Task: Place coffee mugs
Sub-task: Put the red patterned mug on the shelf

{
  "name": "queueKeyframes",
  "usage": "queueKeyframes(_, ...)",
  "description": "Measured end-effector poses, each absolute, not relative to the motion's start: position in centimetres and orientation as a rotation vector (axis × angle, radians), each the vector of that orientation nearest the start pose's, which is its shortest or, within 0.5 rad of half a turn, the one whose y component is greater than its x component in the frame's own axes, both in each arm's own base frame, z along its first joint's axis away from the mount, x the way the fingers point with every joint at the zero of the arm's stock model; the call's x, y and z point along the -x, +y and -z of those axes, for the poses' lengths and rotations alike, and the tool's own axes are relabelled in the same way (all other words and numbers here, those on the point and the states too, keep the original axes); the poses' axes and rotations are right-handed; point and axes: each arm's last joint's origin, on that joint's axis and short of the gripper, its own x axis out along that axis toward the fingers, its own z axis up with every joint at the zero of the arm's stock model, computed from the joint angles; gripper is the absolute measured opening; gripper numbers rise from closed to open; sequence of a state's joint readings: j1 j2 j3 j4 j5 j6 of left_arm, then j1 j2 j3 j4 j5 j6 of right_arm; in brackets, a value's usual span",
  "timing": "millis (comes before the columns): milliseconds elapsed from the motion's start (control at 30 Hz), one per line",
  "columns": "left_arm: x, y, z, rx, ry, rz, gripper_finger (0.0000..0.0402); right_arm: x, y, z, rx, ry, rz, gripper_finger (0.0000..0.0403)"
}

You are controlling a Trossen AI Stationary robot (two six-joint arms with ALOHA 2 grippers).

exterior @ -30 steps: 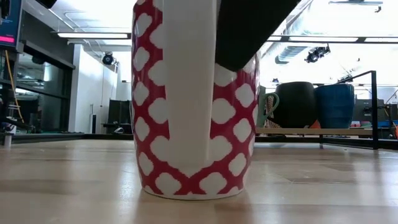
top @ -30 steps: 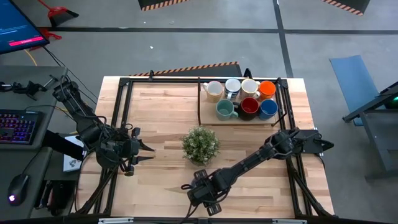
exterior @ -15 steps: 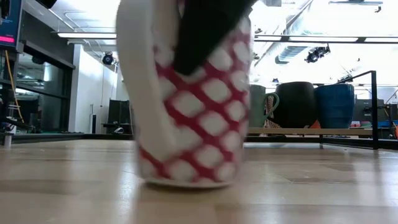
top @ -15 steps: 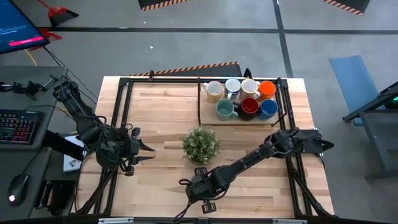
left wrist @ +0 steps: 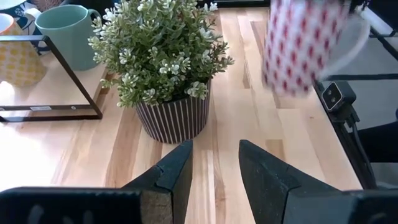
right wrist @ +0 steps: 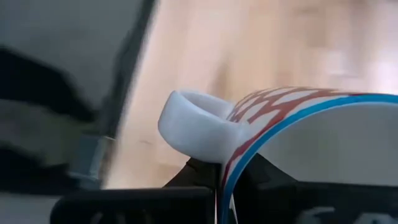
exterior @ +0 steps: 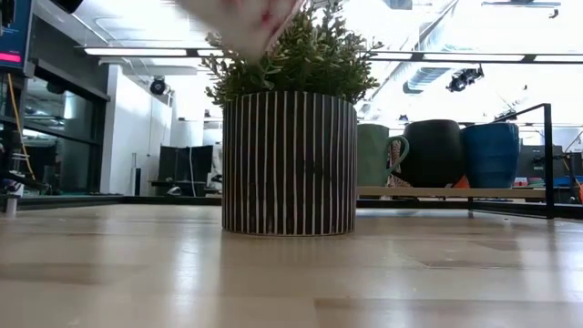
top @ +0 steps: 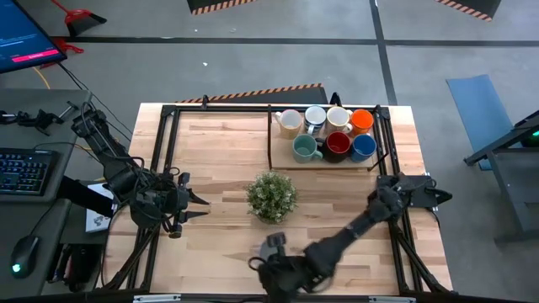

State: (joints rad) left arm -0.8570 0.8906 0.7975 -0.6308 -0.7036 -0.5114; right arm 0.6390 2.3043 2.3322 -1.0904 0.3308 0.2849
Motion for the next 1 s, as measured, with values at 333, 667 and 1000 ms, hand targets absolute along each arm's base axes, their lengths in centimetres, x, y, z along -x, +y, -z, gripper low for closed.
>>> queueKeyframes(333, -12.6, -11.7, -28.6, 0.027, 0.529, 0.003, 0.012, -30.8, 26.8, -35.5, 0.379, 0.704, 0.359, 0.0001)
queueKeyframes(667, -12.6, -11.7, -28.6, -0.033, 0.529, 0.017, 0.012, -30.8, 20.4, -38.9, 0.472, 0.602, 0.643, 0.0001)
queueKeyframes(1000, -12.1, -9.8, -28.3, -0.407, 0.488, -0.235, 0.012, -36.4, 6.8, -38.9, 0.416, 0.906, 0.788, 0.0)
